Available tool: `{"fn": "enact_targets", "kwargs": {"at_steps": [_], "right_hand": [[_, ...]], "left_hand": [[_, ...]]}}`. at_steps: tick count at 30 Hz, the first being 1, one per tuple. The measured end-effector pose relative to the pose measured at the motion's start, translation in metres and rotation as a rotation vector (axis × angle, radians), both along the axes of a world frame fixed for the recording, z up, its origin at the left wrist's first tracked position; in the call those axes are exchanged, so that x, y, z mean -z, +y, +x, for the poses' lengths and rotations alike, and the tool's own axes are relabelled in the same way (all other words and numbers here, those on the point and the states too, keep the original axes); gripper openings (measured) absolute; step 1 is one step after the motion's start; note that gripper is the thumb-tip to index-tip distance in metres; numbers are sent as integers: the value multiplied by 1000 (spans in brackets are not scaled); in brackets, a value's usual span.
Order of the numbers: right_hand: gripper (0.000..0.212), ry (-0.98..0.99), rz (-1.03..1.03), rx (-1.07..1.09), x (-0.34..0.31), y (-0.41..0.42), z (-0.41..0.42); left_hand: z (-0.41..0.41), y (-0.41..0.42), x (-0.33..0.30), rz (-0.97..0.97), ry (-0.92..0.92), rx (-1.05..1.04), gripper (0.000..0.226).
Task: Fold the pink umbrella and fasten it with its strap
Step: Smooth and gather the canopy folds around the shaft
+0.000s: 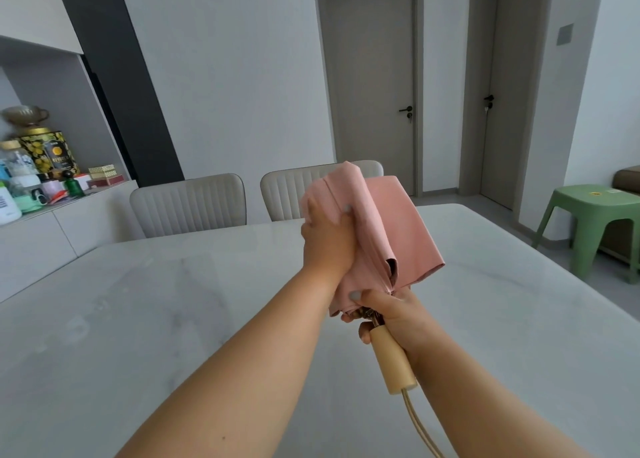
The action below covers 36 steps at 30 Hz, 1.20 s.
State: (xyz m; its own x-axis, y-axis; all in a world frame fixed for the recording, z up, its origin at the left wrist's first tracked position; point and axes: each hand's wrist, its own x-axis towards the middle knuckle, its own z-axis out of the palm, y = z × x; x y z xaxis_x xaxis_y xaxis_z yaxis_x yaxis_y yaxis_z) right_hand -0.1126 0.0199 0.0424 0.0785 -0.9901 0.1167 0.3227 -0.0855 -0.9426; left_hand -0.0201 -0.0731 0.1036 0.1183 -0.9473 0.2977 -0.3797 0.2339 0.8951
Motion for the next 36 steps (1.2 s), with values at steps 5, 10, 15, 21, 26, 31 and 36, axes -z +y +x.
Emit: {"fn": "enact_targets", "kwargs": {"at_steps": [5,10,15,21,26,31,36], "right_hand": [[36,-51,21,-30,0,2,-1],[34,-103,5,-92,-7,4,1],[35,-217,70,-153,-7,4,1],[35,-133,69,-108,-8,3,-5],[36,-108,53,-68,-5,0,-8],[50,-55,19,-128,-6,0,-11],[45,25,-28,-188,-6,4,-9]], "left_hand": [[9,-2,9,343,530,172,87],[14,-9,13,383,678,383,38],[12,-10,14,415,626,369,50],[12,-9,16,423,620,341,63],[18,-4,-4,372,451,122,90],[31,-8,-64,-174,-31,-209,51],[35,-8,-113,-49,-449,-92,59]]}}
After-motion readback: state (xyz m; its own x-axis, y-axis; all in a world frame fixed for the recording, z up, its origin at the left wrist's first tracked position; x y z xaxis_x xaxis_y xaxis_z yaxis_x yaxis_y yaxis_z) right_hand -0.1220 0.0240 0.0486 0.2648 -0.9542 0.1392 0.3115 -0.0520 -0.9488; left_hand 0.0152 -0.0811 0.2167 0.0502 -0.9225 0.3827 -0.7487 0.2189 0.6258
